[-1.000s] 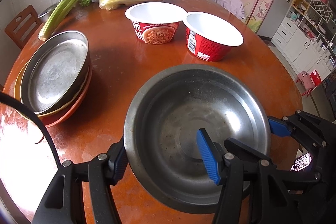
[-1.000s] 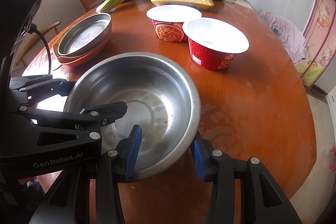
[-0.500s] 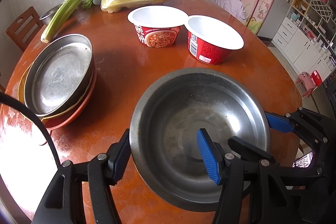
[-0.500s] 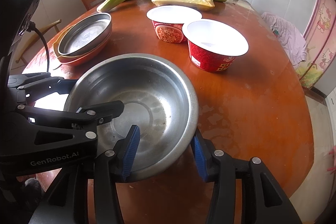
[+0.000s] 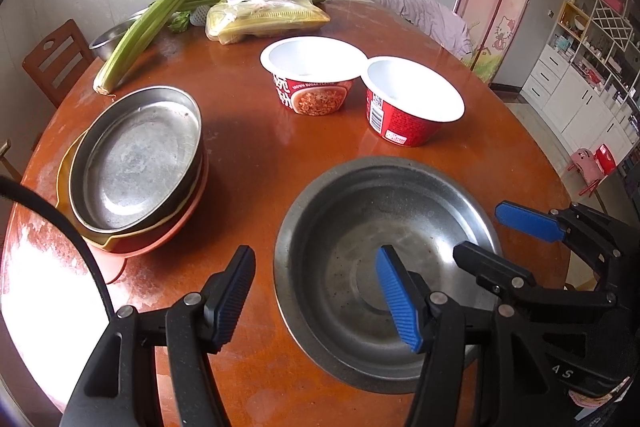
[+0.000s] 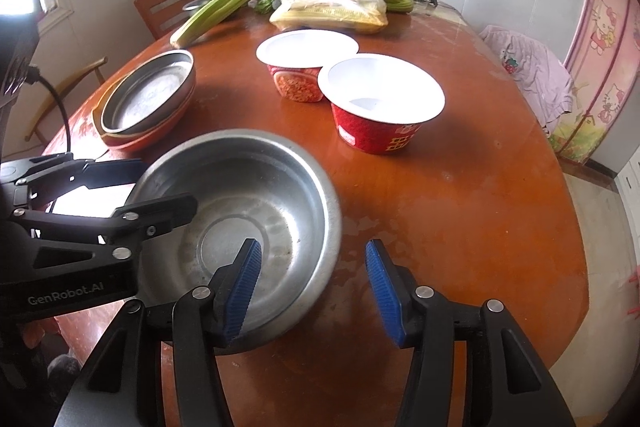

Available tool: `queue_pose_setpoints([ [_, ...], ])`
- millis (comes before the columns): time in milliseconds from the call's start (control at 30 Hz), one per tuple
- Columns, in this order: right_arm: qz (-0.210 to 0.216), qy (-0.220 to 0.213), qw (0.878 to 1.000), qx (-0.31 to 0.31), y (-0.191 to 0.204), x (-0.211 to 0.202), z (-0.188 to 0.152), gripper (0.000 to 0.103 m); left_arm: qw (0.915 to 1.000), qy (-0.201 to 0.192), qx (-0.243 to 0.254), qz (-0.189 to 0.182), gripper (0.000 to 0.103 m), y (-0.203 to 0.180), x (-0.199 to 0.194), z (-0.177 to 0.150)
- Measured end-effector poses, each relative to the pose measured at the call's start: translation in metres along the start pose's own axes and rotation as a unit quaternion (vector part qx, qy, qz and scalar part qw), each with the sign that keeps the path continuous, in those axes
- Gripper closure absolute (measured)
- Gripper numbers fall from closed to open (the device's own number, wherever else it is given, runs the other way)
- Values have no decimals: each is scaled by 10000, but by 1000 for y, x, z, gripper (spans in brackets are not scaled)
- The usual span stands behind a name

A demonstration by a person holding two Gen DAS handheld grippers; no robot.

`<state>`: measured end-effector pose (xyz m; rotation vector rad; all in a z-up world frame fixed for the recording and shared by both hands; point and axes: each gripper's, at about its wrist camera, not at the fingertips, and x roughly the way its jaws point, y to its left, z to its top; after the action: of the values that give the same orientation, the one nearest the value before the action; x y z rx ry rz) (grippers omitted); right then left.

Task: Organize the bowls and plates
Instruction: 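Move the left tool to the white red-printed noodle bowl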

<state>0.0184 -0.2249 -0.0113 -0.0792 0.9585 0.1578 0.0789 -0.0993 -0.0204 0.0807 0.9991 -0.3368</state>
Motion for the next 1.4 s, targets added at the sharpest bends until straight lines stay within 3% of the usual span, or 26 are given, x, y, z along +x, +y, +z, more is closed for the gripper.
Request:
queue_pose_setpoints([
  [533, 44, -245, 9992, 302, -19, -7, 20, 47, 9996, -275, 18, -19, 40, -2, -12, 34],
  [1400, -140, -243, 9971, 706, -85, 29, 76, 47, 9993, 130, -88, -330, 40, -21, 47, 105],
])
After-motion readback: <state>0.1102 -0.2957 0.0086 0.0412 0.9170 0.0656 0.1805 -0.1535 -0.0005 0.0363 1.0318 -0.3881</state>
